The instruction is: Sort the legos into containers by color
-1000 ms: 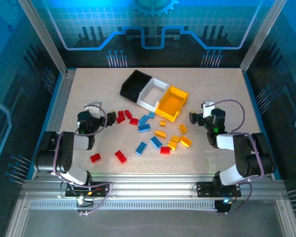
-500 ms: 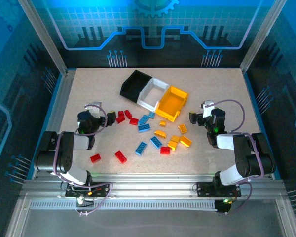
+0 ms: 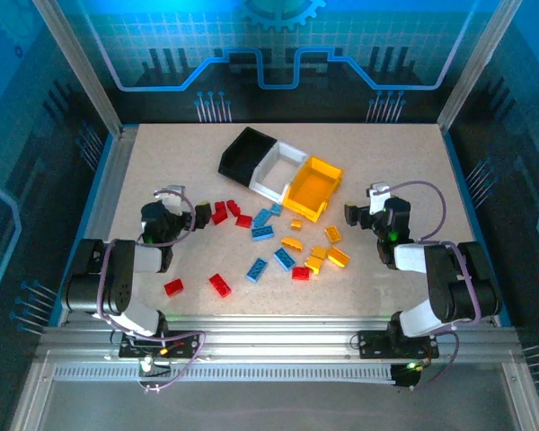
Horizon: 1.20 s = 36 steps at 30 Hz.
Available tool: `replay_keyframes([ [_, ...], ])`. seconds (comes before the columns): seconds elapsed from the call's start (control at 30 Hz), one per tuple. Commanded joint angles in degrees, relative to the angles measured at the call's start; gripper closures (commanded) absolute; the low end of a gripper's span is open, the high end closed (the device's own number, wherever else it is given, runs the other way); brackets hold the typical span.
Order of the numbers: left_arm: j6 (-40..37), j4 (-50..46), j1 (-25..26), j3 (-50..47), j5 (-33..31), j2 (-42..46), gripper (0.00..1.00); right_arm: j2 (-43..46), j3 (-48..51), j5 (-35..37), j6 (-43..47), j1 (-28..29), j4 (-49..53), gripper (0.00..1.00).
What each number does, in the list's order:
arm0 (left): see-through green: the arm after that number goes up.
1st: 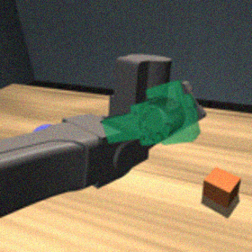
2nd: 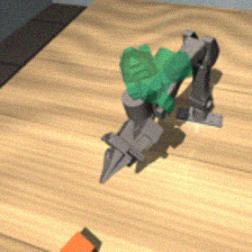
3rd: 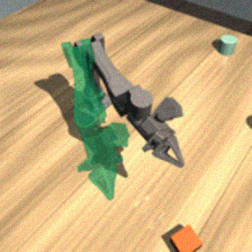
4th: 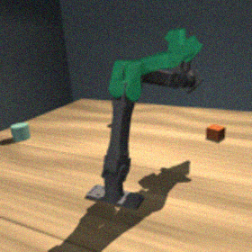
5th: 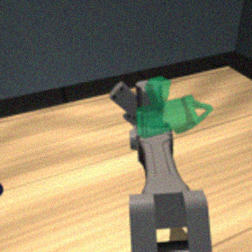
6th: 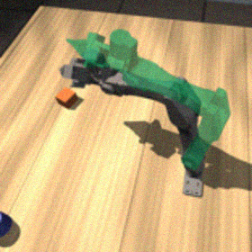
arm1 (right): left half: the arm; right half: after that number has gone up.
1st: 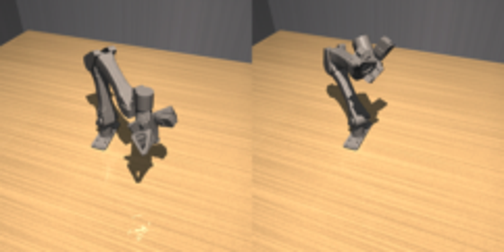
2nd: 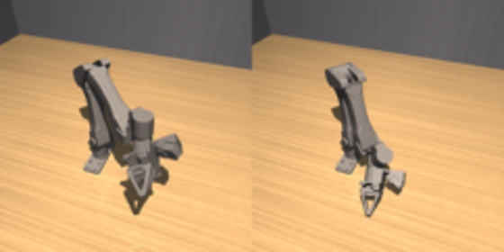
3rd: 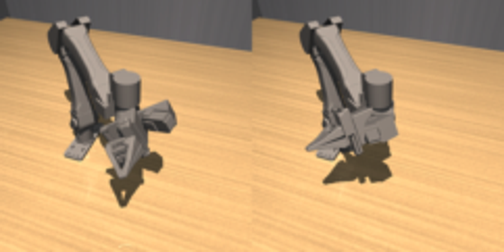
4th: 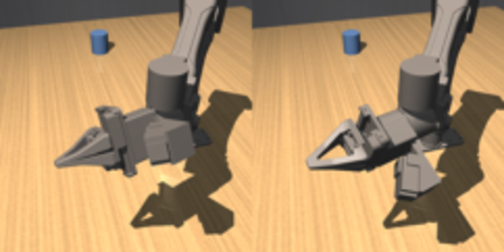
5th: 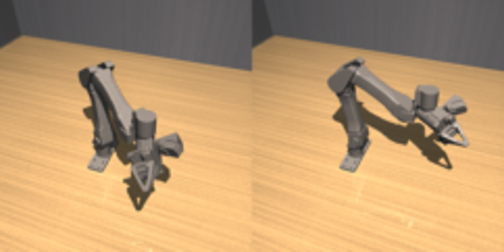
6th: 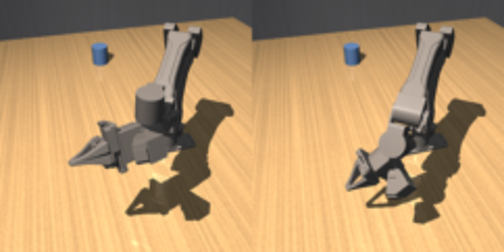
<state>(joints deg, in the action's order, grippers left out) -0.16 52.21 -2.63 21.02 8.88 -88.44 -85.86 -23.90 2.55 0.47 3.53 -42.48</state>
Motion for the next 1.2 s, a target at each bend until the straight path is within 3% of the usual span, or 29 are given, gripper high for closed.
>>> replay_keyframes([
  [0.0,-0.81,1.0,-0.44,0.51,1.31,-0.2,0.01,-0.47,-1.07,-0.53,0.09,-0.5,-0.5,0.0],
  [0.17,0.15,-2.96,0.91,1.94,-7.57,1.5,0.01,1.53,-2.45,4.01,-1.91,-0.59,3.27,0.0],
  [0.3,1.28,-12.83,1.41,4.22,-12.22,8.19,0.01,6.67,-11.57,8.01,-3.29,0.61,25.29,0.0],
  [0.4,2.44,-18.95,2.95,5.53,-18.54,13.66,0.01,7.47,-22.83,2.1,-10.07,1.19,46.84,0.0],
  [0.53,18.42,-38.16,3.51,12.98,-27.17,19.22,0.01,4.85,-34.25,-5.69,-13.35,7.93,61.5,0.0],
  [0.6,21.86,-50.36,3.75,19.13,-26.11,19.46,0.01,3.47,-38.2,-6.64,-14.55,11.03,66.92,0.0],
  [0.77,15.57,-67.18,11.74,32.46,-27.46,15.16,0.01,3.24,-41.7,-9.47,-19.6,11.28,80.31,0.0],
  [0.97,28.26,-75.27,18.04,37.0,-22.5,13.13,0.01,6.57,-38.97,-6.73,-24.9,10.4,93.5,0.0],
  [1.07,32.42,-75.96,20.51,36.91,-21.09,12.25,0.01,8.47,-35.79,-7.12,-27.57,11.03,94.6,0.0],
  [1.17,33.25,-76.69,21.19,38.26,-15.07,9.67,0.01,8.86,-32.72,-6.8,-29.65,12.37,93.31,0.01],
])
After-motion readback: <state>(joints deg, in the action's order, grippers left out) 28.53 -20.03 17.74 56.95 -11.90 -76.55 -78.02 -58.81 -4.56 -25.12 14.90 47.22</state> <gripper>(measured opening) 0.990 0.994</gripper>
